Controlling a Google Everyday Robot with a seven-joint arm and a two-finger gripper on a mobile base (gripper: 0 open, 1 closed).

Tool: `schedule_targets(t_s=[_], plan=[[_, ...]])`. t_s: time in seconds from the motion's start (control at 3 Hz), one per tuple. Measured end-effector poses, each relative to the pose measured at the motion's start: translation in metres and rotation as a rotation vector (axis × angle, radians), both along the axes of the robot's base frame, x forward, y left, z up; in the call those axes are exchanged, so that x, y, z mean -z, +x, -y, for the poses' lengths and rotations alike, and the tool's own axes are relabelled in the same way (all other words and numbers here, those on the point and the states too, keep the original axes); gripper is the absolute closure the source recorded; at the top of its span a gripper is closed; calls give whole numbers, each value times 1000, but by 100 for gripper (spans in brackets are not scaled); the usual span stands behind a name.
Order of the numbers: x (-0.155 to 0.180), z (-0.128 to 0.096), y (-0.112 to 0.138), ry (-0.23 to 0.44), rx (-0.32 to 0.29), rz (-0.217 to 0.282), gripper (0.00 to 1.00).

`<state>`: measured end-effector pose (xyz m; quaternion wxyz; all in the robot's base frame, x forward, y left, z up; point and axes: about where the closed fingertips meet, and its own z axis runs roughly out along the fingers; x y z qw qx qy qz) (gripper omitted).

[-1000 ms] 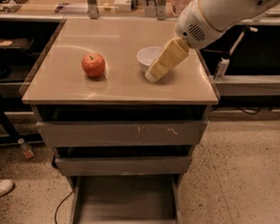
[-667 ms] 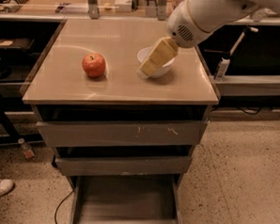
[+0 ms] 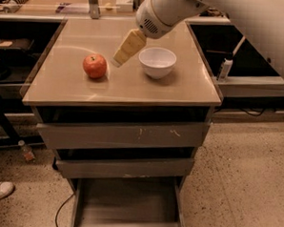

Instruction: Place apple into bottom drawer

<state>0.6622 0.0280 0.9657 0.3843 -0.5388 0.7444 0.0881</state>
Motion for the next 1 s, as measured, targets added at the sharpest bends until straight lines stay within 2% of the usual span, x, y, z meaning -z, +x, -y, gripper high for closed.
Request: schedule_targets(t_s=[0.67, 1.0], plan=[[37, -55, 21, -2, -16, -57, 0], [46, -73, 21, 37, -50, -80, 0]])
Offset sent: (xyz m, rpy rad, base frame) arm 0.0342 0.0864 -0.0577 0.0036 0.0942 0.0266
